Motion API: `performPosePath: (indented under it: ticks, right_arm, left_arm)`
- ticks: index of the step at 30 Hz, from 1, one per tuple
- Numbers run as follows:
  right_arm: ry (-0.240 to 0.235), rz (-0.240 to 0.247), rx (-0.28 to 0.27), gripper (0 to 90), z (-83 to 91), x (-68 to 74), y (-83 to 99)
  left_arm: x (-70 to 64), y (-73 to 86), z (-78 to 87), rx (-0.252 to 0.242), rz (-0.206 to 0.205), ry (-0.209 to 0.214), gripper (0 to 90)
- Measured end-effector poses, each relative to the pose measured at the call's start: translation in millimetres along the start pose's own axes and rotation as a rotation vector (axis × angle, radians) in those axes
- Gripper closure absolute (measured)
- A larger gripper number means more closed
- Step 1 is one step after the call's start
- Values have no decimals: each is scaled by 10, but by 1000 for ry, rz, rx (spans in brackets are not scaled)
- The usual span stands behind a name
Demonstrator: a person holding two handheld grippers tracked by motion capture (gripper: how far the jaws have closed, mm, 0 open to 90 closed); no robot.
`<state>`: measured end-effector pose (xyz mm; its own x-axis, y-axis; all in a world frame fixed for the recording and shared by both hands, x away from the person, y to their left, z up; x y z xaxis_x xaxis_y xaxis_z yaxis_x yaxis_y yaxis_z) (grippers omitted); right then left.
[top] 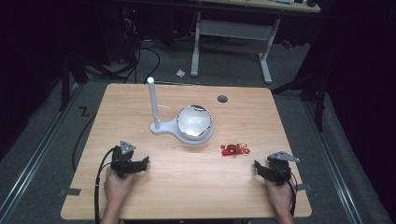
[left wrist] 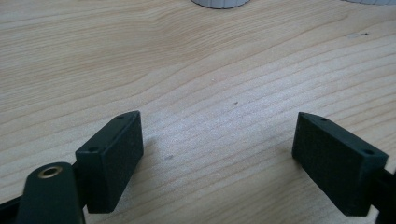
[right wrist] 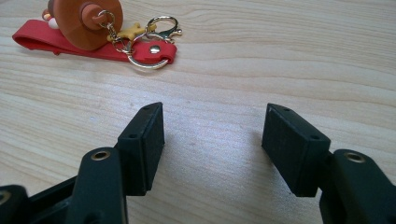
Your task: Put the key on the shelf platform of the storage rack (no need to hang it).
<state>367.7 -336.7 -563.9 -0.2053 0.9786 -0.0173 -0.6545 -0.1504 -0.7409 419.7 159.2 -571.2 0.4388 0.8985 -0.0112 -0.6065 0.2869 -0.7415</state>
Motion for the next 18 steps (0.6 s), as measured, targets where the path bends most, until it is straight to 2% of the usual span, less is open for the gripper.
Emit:
performPosePath:
  ticks: [9, 18]
  right_arm:
    - [0, 2, -1, 388, -2, -1, -1]
    - [-18, 19, 8, 311, -12, 23, -3]
  left_arm:
    - [1, 0, 0, 0, 1, 1, 167]
    - [2, 0, 0, 0, 1, 2, 168]
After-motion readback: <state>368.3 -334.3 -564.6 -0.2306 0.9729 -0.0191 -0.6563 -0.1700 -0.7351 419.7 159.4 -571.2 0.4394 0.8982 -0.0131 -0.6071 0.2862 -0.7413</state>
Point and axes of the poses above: each handheld gripper's, and its own axes: z roughly backward along the jaws, y roughly out of its underside, x roughly to its left, the point moved 5 cm from there along -z, roughly forward along the jaws, and after that the axes turned 1 degree about -x, right-handed, at the moved point
